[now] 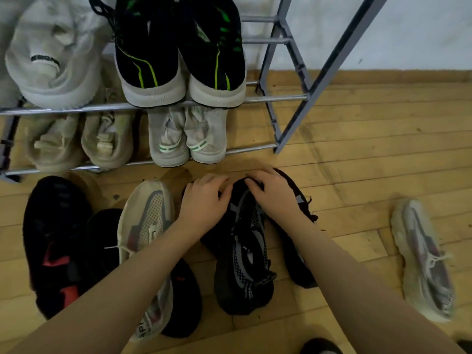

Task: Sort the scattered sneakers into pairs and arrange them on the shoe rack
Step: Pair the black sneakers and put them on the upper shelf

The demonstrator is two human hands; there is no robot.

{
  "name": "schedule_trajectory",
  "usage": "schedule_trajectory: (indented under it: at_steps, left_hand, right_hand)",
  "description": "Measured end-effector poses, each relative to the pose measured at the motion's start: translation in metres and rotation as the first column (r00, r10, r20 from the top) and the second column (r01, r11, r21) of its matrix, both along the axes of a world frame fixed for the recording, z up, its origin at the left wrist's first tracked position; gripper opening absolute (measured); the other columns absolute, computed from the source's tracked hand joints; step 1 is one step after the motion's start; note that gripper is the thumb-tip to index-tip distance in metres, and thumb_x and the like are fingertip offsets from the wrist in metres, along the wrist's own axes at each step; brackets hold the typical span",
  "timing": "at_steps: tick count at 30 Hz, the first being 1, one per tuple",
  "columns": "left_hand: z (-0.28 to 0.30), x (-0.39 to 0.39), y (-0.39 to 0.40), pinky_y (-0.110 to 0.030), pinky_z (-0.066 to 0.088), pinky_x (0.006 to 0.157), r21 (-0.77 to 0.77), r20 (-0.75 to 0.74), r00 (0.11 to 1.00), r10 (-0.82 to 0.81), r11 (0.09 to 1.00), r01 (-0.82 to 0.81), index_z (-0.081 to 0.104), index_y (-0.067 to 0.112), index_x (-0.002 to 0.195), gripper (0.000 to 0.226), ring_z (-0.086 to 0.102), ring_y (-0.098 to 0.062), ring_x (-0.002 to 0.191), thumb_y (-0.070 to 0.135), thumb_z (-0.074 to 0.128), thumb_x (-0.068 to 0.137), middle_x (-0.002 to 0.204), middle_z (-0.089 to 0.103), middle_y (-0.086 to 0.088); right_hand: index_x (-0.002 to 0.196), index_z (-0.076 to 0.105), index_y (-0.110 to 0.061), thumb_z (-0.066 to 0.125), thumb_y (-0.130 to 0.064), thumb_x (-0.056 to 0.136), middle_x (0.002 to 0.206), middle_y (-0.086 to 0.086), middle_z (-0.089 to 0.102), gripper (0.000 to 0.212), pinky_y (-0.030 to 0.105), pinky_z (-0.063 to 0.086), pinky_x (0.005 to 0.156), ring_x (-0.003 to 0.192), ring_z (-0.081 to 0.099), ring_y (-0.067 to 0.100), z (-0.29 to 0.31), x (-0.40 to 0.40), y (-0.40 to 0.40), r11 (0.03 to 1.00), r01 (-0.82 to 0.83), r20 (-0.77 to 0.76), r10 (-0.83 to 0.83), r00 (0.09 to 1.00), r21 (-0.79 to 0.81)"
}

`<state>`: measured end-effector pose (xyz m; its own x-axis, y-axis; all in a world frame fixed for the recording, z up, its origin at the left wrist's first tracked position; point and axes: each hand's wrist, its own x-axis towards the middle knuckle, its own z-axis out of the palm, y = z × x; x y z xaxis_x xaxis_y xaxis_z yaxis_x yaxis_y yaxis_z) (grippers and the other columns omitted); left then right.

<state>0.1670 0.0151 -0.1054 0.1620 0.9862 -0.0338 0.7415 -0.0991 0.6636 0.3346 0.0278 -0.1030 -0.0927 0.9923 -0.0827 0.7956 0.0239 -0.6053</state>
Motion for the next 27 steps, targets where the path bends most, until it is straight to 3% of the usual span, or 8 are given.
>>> schedule_trajectory:
  at_steps: [5,10,13,16,19,22,27]
  left_hand:
    - [0.020,-0.002,-0.033,-0.040,0.033,0.095,-0.051,-0.118,0.992,-0.044,0.998,0.039,0.050,0.018,0.131,0.043,0.047,-0.029,0.118,0.039,0.047,0.093,0.131,0.052,-0.004]
    - [0.043,0.013,-0.076,-0.044,0.031,0.102,-0.116,-0.228,0.956,-0.184,0.980,0.161,0.028,0.030,0.143,0.063,0.037,-0.028,0.127,0.058,0.039,0.088,0.143,0.035,-0.001]
    - [0.043,0.024,-0.097,-0.046,0.025,0.107,-0.178,-0.323,0.897,-0.302,0.950,0.256,0.017,0.038,0.145,0.064,0.024,-0.031,0.135,0.062,0.035,0.088,0.151,0.021,-0.002]
    - [0.037,0.035,-0.105,-0.050,0.017,0.111,-0.220,-0.444,0.818,-0.366,0.929,0.296,0.015,0.042,0.144,0.064,0.010,-0.038,0.139,0.066,0.032,0.087,0.156,0.008,-0.004]
    - [0.032,0.042,-0.112,-0.056,0.008,0.112,-0.278,-0.516,0.772,-0.372,0.925,0.260,0.011,0.044,0.144,0.072,-0.003,-0.044,0.139,0.074,0.031,0.081,0.157,-0.004,-0.002]
    - [0.029,0.040,-0.122,-0.059,0.007,0.111,-0.261,-0.546,0.758,-0.357,0.932,0.252,-0.001,0.048,0.143,0.079,-0.008,-0.046,0.138,0.078,0.031,0.077,0.156,-0.013,-0.002]
    - [0.026,0.035,-0.129,-0.060,0.016,0.110,-0.295,-0.577,0.721,-0.383,0.921,0.253,-0.001,0.047,0.143,0.082,-0.004,-0.051,0.137,0.073,0.042,0.077,0.155,-0.017,-0.001]
  right_hand:
    - [0.126,0.058,-0.019,0.052,-0.031,0.094,0.130,0.006,0.053,0.035,0.040,0.038,0.099,0.117,0.047,0.028,0.009,0.016,-0.042,1.000,0.011,0.058,-0.011,0.998,-0.003]
    - [0.133,0.048,-0.032,0.049,-0.043,0.093,0.144,0.005,0.040,0.042,0.045,0.021,0.106,0.131,0.032,0.031,0.011,0.043,-0.092,1.000,-0.009,0.323,0.013,0.946,-0.016]
    - [0.139,0.040,-0.038,0.045,-0.048,0.093,0.153,0.008,0.024,0.047,0.052,0.015,0.109,0.138,0.019,0.038,0.002,0.063,-0.120,0.997,-0.008,0.423,0.041,0.905,-0.080]
    - [0.144,0.018,-0.049,0.038,-0.055,0.093,0.158,0.008,-0.002,0.055,0.059,0.007,0.111,0.142,0.000,0.040,-0.009,0.076,-0.140,0.981,0.006,0.478,0.090,0.874,-0.196]
    - [0.142,0.000,-0.055,0.038,-0.057,0.091,0.157,0.003,-0.017,0.064,0.061,0.020,0.109,0.142,-0.005,0.041,-0.012,0.082,-0.147,0.972,-0.031,0.436,0.133,0.890,-0.233]
    - [0.140,-0.006,-0.057,0.042,-0.059,0.089,0.156,0.000,-0.019,0.070,0.057,0.032,0.105,0.141,-0.003,0.042,-0.015,0.085,-0.151,0.970,-0.109,0.422,0.193,0.886,-0.215]
    - [0.143,0.021,-0.046,0.047,-0.054,0.090,0.158,0.006,-0.008,0.060,0.054,0.040,0.100,0.139,0.006,0.043,-0.016,0.088,-0.151,0.969,-0.127,0.472,0.214,0.855,-0.210]
